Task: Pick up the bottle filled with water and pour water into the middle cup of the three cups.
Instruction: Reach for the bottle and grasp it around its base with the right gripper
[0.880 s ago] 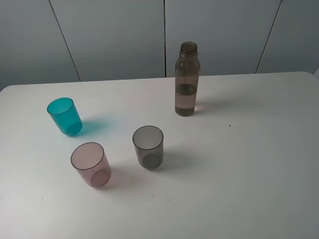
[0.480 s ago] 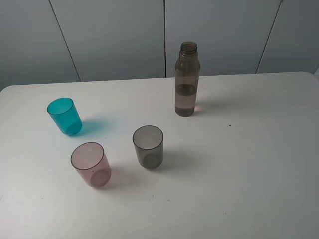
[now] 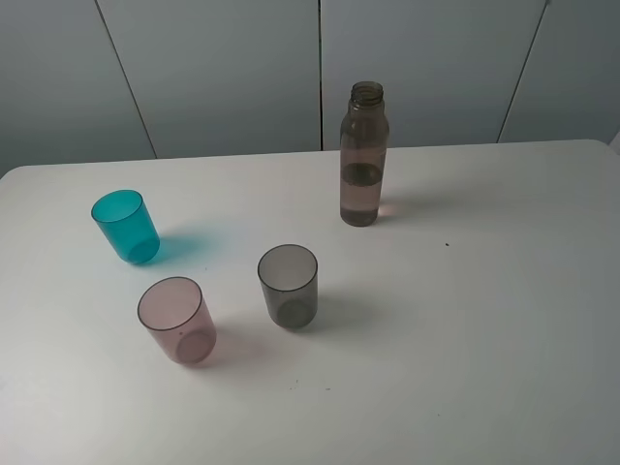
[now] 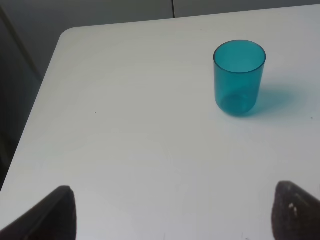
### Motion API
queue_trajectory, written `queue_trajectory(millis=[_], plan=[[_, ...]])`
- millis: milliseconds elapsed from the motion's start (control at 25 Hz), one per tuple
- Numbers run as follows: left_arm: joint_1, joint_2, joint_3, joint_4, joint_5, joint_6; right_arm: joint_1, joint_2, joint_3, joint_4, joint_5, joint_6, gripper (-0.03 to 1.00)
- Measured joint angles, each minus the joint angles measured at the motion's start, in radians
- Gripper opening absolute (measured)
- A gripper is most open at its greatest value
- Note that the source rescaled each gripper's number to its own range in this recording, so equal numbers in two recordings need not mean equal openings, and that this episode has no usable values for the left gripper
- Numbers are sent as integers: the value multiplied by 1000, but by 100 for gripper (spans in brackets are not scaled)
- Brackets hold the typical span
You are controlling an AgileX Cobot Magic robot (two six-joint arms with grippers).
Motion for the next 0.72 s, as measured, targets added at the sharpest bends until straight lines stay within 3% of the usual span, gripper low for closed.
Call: queue_trajectory(millis=[720], plan=[[0,0,0,0,0,0,0,0,0,0,0,0,100]])
